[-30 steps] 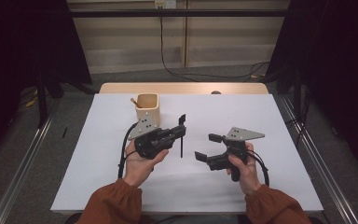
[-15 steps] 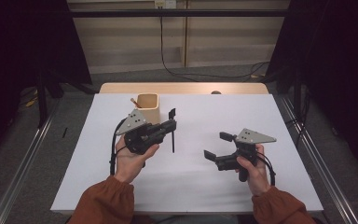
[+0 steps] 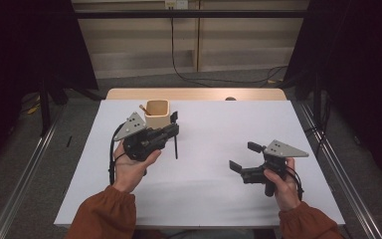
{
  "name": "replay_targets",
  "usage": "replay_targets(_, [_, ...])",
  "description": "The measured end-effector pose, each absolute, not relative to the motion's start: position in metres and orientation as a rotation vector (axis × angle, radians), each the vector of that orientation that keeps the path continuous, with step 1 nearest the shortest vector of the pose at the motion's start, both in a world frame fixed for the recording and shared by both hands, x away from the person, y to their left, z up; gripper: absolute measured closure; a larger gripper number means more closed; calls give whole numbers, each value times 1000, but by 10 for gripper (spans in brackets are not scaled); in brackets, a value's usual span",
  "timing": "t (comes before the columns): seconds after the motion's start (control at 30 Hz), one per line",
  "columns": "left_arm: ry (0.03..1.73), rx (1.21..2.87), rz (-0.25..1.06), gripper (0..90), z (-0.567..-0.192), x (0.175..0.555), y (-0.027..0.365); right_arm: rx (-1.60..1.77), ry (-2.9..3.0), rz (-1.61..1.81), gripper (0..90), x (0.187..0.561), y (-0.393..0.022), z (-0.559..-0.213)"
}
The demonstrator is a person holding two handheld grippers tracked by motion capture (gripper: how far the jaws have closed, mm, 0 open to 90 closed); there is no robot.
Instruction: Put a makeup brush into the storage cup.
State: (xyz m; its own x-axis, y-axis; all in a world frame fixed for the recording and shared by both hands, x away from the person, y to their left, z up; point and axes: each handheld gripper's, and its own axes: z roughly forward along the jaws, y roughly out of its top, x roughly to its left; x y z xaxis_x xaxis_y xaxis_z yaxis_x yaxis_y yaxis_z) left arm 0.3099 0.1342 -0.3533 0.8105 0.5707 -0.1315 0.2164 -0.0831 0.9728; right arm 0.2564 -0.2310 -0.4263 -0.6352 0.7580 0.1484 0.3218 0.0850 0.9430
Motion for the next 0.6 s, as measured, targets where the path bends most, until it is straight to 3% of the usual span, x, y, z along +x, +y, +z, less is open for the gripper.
replay_targets(0.6, [665, 1623, 384, 856, -342, 322, 159, 1116, 1893, 1524, 0, 237, -255, -435])
